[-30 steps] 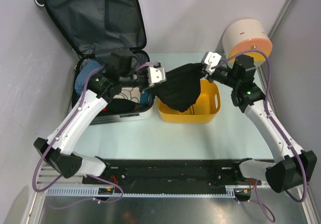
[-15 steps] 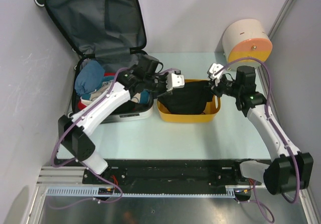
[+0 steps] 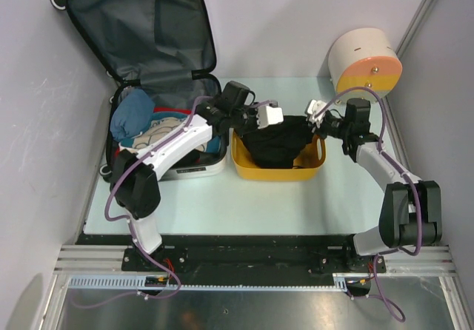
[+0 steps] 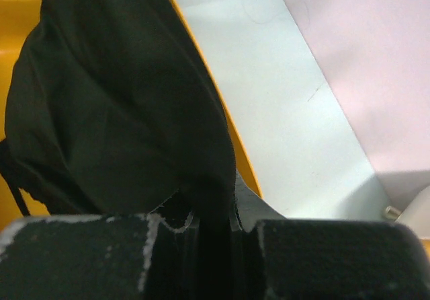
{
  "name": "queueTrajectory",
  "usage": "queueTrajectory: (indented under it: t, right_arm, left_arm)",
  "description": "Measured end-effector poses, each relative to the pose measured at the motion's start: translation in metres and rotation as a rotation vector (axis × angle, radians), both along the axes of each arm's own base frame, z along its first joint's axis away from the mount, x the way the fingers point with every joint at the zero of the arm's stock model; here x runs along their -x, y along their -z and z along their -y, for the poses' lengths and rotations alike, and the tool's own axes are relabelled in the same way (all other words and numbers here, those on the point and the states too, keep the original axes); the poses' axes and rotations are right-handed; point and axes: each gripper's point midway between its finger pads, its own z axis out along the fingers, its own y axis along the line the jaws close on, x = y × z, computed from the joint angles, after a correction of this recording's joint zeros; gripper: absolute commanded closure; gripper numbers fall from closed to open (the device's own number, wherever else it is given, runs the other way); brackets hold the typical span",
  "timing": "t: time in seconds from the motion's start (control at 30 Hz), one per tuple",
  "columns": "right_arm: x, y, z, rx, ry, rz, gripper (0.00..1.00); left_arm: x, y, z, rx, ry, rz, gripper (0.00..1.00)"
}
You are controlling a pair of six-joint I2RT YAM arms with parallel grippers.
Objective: Open, take out, and arrange the luggage
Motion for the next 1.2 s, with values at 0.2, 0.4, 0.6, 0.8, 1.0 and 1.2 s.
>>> queueTrajectory:
  t: [0.2,0.4,0.6,0.8,1.0,1.2]
  right_arm:
    - [0.014,0.032,-0.001,0.136,-0.153,0.106,0.87]
    - [0.038,0.070,0.000,0.239,-0.276,0.083,0.27]
    - [0.050,0.076,0.005,0.307,-0.323,0.094,0.12]
    - [0.078,0.040,0.007,0.326,-0.338,0.149,0.05]
    - [0.107,0.013,0.005,0.306,-0.363,0.178,0.03]
    - [0.109,-0.008,-0.007,0.170,-0.306,0.067,0.11]
  left_arm:
    - [0.011,0.040,-0.003,-0.038,0.035,-0.026,0.84]
    - [0.036,0.077,-0.006,-0.082,0.089,-0.102,0.51]
    - [0.045,0.075,-0.009,-0.073,0.092,-0.118,0.35]
    - [0.061,0.018,-0.008,0.050,0.105,-0.077,0.21]
    - [0.078,-0.029,-0.006,0.165,0.113,-0.064,0.20]
    - [0.067,-0.016,0.008,0.168,0.086,-0.136,0.18]
